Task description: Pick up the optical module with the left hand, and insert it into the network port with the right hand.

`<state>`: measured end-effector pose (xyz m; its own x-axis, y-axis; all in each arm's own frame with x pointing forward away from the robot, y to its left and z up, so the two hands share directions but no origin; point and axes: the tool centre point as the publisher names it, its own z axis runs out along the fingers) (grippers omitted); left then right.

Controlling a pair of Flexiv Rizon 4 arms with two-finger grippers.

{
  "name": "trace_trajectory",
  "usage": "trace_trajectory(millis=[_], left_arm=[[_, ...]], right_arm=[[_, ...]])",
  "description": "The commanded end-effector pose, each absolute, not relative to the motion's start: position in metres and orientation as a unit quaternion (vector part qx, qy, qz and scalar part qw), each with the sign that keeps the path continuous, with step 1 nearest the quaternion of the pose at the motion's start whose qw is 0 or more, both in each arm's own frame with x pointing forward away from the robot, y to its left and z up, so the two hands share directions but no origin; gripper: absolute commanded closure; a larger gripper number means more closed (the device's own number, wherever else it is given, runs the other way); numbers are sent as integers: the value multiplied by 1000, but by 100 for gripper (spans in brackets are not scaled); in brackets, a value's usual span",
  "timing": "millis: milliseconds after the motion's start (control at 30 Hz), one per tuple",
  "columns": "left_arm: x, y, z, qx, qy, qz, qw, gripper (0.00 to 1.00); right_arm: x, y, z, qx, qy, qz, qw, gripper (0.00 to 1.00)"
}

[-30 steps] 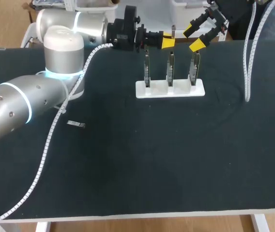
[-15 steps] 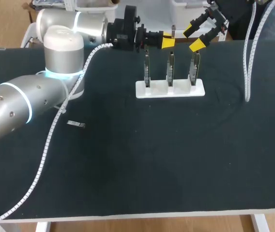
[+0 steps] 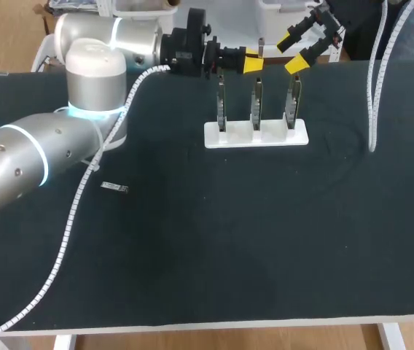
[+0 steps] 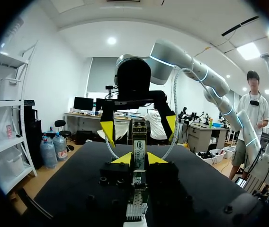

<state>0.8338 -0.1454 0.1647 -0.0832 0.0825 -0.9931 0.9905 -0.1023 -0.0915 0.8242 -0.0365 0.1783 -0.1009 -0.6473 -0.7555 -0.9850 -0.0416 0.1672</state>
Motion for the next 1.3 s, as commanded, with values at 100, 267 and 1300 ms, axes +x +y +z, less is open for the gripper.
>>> trace_trajectory(millis=[100,267,1300], left_arm=[[838,-146,164,524,512,-529,428,100],[838,-146,164,524,512,-529,428,100],[838,-146,164,524,512,-529,428,100]], right_arm=[[838,-35,188,-656,598,432,158,0],[847,-25,194,-664,589,430,164,0],[844,4,202,-666,586,429,172,0]])
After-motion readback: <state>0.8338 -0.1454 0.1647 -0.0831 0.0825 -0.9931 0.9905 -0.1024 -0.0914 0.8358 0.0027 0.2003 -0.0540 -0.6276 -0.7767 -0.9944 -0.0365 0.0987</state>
